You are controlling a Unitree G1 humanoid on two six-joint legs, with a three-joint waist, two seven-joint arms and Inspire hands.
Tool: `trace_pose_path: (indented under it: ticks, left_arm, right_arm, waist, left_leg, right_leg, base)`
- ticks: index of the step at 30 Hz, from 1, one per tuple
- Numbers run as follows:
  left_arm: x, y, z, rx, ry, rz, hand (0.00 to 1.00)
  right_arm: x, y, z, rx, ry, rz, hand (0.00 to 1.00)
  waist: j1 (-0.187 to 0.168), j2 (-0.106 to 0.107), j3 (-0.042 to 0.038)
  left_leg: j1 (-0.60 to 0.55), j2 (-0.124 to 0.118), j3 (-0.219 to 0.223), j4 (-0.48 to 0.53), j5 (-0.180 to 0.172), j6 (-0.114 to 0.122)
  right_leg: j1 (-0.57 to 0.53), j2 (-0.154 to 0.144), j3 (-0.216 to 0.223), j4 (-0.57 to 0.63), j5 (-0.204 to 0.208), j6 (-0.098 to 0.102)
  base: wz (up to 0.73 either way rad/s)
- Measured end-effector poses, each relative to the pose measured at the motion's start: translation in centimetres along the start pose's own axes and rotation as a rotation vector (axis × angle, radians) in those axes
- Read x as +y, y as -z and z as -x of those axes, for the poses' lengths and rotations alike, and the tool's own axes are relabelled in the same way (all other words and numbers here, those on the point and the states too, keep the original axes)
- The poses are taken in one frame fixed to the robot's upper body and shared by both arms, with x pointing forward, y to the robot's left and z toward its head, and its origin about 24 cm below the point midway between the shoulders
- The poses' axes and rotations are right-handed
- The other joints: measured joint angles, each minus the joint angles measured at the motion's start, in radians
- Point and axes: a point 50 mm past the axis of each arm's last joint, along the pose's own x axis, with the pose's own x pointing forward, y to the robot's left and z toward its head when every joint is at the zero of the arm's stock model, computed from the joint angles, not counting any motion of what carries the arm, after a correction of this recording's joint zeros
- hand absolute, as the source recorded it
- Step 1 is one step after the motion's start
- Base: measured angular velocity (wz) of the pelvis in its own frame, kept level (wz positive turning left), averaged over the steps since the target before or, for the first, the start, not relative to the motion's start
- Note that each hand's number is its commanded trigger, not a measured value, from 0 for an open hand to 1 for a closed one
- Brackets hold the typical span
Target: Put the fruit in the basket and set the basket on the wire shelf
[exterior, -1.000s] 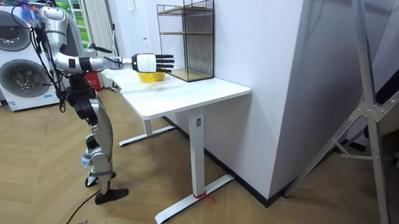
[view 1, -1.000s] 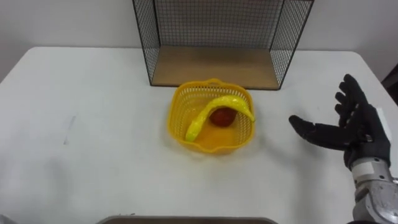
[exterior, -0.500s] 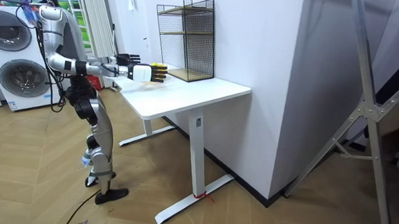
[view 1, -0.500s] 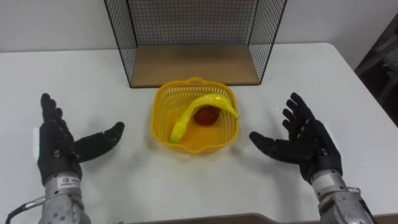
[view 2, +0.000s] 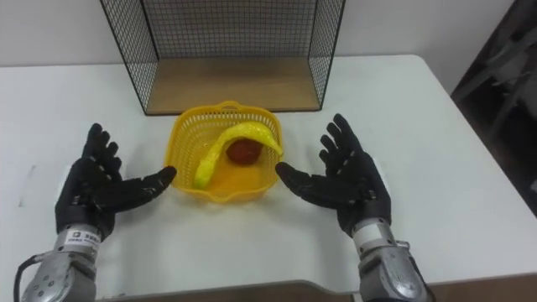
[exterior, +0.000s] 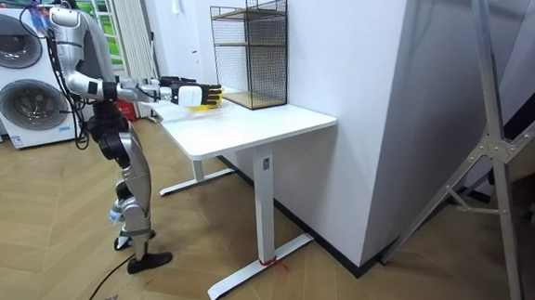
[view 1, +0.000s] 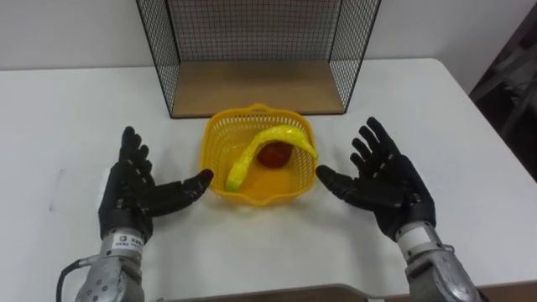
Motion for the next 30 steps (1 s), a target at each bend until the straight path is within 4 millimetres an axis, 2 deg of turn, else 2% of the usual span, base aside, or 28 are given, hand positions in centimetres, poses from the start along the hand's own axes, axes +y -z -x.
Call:
trace_pose_path:
  ticks: [9, 19, 24, 30]
  left_arm:
    - [-0.5, 0.8, -0.1, 0.041, 0.05, 0.141, 0.0]
    - [-0.9, 0.9, -0.2, 0.049, 0.086, 0.154, 0.0]
    - [-1.4, 1.2, -0.2, 0.062, 0.105, 0.15, 0.0]
    - [-2.2, 1.5, -0.1, 0.071, 0.129, 0.158, 0.0]
  right_arm:
    - [0.8, 0.7, -0.2, 0.017, -0.027, -0.12, 0.0]
    - [1.2, 1.5, -0.8, 0.051, -0.045, -0.12, 0.0]
    - [1.6, 1.6, -0.8, 0.059, -0.061, -0.12, 0.0]
    - [2.2, 1.6, -1.1, 0.061, -0.085, -0.116, 0.0]
  waist:
    - [-0.002, -0.003, 0.0009]
    - [-0.001, -0.006, 0.0004]
    - [-0.003, 0.003, -0.0033]
    - [-0.006, 0.007, -0.0033]
  left_leg:
    - [-0.001, 0.0, 0.001, 0.0, 0.0, 0.0]
    - [-0.001, -0.001, 0.001, 0.001, 0.0, 0.0]
    - [0.002, -0.001, 0.001, 0.0, 0.0, 0.0]
    - [-0.001, 0.0, 0.001, 0.0, 0.0, 0.0]
  right_leg:
    - [-0.001, 0.0, 0.001, 0.001, 0.0, 0.0]
    - [-0.001, 0.0, 0.001, -0.001, 0.0, 0.001]
    - [0.001, -0.001, 0.001, 0.001, 0.0, 0.0]
    - [0.0, 0.0, 0.0, -0.002, 0.0, 0.0]
  base:
    - [0.0]
    - [0.0]
    - [0.0]
    - [0.0]
